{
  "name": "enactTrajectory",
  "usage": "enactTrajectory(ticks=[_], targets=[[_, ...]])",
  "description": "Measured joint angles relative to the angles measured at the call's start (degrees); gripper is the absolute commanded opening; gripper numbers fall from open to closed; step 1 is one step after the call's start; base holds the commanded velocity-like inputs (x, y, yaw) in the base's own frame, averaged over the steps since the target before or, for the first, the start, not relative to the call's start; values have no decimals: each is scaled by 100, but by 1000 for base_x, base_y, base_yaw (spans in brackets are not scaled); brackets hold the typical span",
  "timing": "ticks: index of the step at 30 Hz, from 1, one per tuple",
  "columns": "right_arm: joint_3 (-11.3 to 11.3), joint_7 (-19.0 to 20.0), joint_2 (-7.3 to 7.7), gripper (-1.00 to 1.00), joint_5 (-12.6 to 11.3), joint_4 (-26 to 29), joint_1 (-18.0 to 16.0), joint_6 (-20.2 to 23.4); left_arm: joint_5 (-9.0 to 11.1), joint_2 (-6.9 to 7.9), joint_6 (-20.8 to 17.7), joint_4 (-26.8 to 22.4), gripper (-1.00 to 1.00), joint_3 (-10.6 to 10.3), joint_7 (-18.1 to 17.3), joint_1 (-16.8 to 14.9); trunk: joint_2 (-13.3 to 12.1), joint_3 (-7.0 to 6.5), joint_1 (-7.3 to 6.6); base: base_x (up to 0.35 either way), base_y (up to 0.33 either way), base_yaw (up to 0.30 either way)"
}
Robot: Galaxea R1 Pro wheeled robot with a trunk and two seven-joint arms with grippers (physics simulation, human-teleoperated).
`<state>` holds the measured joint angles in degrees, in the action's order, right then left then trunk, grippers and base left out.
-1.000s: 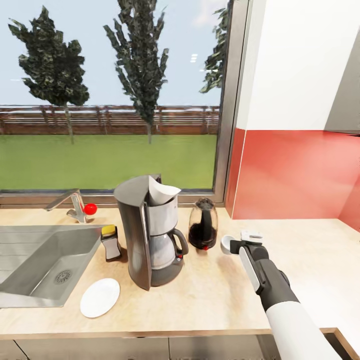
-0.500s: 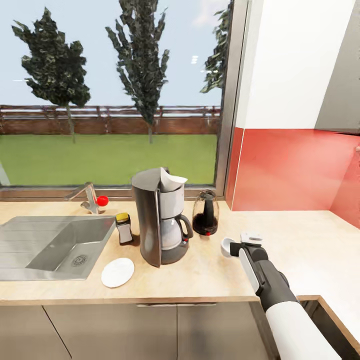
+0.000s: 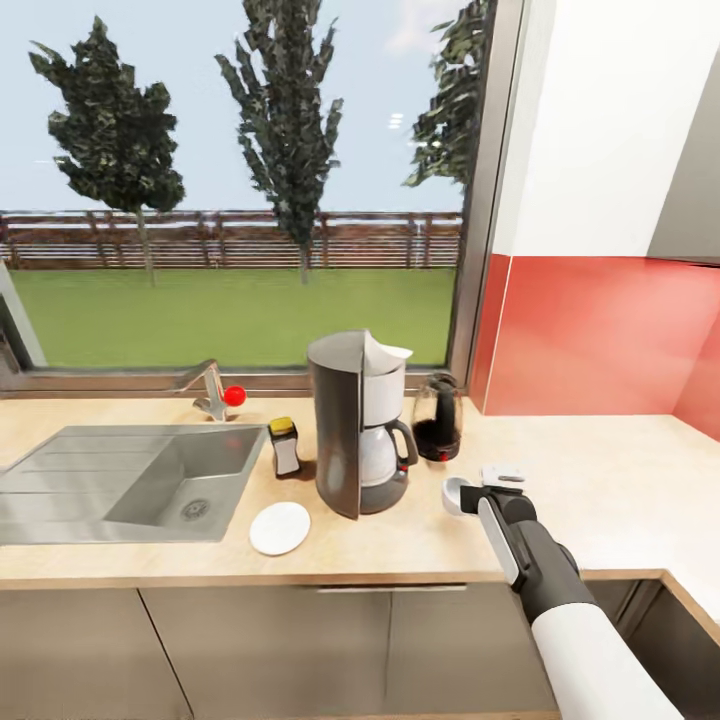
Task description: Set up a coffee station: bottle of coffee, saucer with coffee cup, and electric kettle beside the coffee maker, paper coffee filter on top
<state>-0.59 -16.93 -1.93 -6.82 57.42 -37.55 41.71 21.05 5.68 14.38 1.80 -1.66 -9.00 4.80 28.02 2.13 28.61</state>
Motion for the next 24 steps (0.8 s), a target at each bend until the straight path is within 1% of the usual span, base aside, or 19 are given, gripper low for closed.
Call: enactTrajectory(ticks=[10, 16, 24], targets=[[-1, -6, 0, -100, 1, -4, 3, 0, 3, -7, -2, 0, 100, 1, 0, -2, 0, 0, 0, -62, 299, 0], [3, -1, 0, -100, 0, -8, 6, 0, 3, -4, -2, 0, 100, 1, 0, -2, 0, 0, 1, -121, 284, 0], [3, -8, -1, -100, 0, -1, 5, 2, 3, 1, -5, 0, 100, 6, -2, 0, 1, 0, 0, -16, 29, 0]])
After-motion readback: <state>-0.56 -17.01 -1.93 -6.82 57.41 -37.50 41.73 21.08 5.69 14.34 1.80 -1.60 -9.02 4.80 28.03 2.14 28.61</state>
